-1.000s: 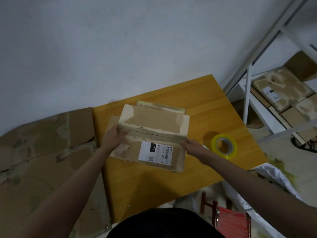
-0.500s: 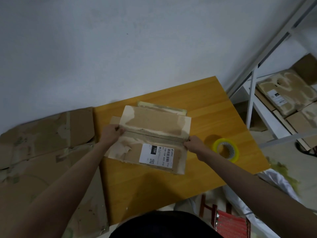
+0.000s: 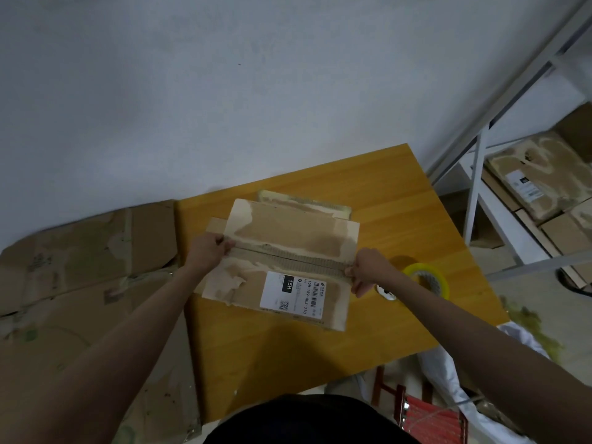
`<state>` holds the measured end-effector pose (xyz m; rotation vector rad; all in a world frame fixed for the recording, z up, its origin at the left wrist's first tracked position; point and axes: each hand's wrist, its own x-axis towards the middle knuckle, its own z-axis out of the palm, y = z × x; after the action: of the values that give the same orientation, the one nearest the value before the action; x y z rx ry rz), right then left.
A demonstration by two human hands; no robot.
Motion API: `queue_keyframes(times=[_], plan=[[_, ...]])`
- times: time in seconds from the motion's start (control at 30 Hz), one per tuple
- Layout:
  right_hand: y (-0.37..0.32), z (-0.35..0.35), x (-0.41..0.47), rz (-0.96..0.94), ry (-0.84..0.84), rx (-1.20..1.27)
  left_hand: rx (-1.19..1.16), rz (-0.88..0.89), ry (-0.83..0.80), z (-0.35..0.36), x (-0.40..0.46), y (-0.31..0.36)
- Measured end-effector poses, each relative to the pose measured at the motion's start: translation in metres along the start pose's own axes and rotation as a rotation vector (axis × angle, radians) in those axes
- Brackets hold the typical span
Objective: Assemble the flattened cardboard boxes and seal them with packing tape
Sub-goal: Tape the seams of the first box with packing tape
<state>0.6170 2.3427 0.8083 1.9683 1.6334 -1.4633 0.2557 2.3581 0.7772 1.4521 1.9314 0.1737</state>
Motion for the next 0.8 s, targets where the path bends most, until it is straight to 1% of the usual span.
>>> queue_keyframes(times=[0.13, 0.23, 0.3, 0.43, 0.53, 0.57, 0.6, 0.67, 0.7, 0.73, 0.77, 0.8], plan=[[0.005, -0.003, 0.002, 0.038, 0.002, 0.096, 0.002, 0.014, 0.037, 0.002, 0.0, -0.002], [0.01, -0.006, -0.001, 0.018, 0.0, 0.185, 0.019, 0.043, 0.022, 0.0, -0.001, 0.0], [0.011, -0.006, -0.003, -0.006, -0.01, 0.234, 0.064, 0.023, 0.029, 0.004, -0.006, 0.008], [0.009, 0.007, -0.001, -0.093, 0.023, 0.169, 0.09, -0.028, 0.091, 0.019, -0.01, 0.013], [0.006, 0.005, 0.002, -0.026, 0.033, 0.168, 0.086, -0.064, 0.106, 0.018, -0.013, 0.021], [0.005, 0.003, 0.003, -0.002, 0.022, 0.163, 0.132, -0.035, 0.133, 0.02, -0.016, 0.028], [0.004, 0.0, 0.003, 0.012, 0.008, 0.153, 0.211, 0.031, 0.177, 0.027, -0.019, 0.038], [0.002, -0.003, 0.004, 0.028, -0.016, 0.126, 0.295, 0.277, 0.278, 0.049, -0.036, 0.064], [0.002, -0.005, 0.004, 0.031, -0.029, 0.12, 0.339, 0.404, 0.249, 0.065, -0.045, 0.078], [0.001, -0.005, 0.004, 0.037, -0.045, 0.12, 0.425, 0.506, 0.166, 0.084, -0.056, 0.091], [0.001, -0.006, 0.004, 0.043, -0.06, 0.124, 0.507, 0.573, 0.062, 0.104, -0.067, 0.1], [0.001, -0.007, 0.003, 0.049, -0.073, 0.127, 0.567, 0.6, -0.031, 0.121, -0.077, 0.105]])
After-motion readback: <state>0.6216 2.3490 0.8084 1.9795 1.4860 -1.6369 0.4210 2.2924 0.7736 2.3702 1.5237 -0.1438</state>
